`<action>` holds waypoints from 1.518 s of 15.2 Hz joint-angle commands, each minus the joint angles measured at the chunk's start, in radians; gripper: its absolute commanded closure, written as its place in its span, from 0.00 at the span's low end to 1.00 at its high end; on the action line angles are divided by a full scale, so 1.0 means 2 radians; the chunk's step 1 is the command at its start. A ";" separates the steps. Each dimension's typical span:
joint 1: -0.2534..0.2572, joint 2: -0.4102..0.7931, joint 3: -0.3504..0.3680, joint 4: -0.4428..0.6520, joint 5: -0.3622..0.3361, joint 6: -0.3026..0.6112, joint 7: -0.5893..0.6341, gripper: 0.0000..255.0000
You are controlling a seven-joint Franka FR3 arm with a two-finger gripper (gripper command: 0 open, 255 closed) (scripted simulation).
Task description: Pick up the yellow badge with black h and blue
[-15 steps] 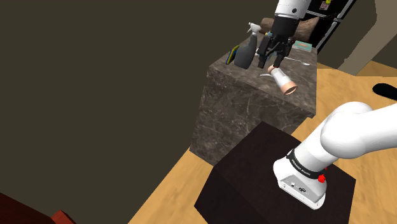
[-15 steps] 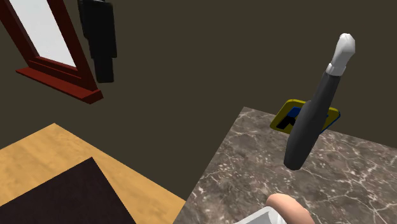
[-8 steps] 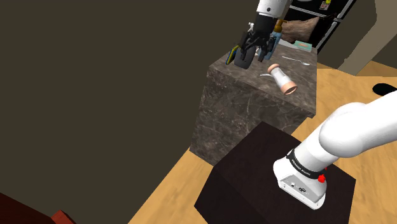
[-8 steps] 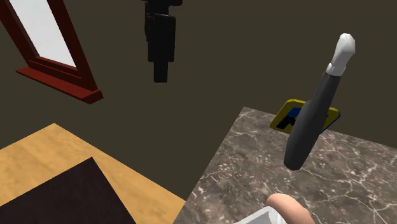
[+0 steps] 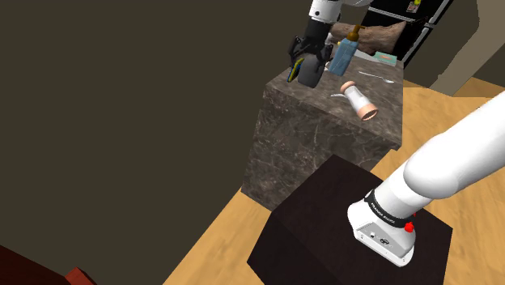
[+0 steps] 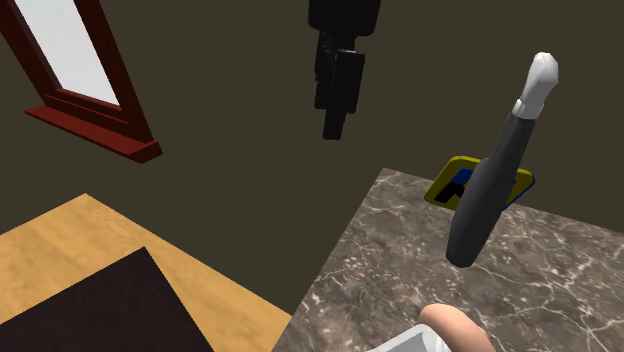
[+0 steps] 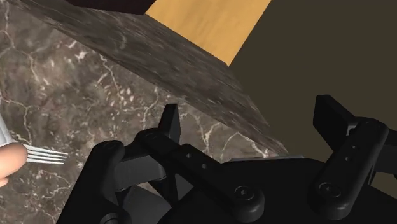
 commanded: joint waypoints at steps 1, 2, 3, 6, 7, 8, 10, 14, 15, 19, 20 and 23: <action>-0.006 0.031 -0.005 0.029 -0.002 0.007 0.020 0.00; -0.009 0.046 -0.007 0.044 -0.003 0.011 0.029 0.00; -0.012 0.062 -0.010 0.059 -0.004 0.014 0.038 0.00; -0.021 0.107 -0.019 0.105 -0.006 0.021 0.064 0.00; -0.024 0.122 -0.022 0.122 -0.006 0.022 0.073 0.00; -0.027 0.137 -0.025 0.138 -0.006 0.023 0.081 0.00; -0.033 0.167 -0.033 0.172 -0.006 0.023 0.098 0.00; -0.044 0.216 -0.045 0.232 -0.004 0.020 0.124 0.00; -0.044 0.217 -0.045 0.227 -0.003 0.026 0.124 0.00; -0.044 0.222 -0.044 0.207 -0.002 0.051 0.122 0.00; -0.044 0.224 -0.044 0.202 -0.002 0.057 0.122 0.00; -0.044 0.226 -0.044 0.195 -0.001 0.067 0.121 0.00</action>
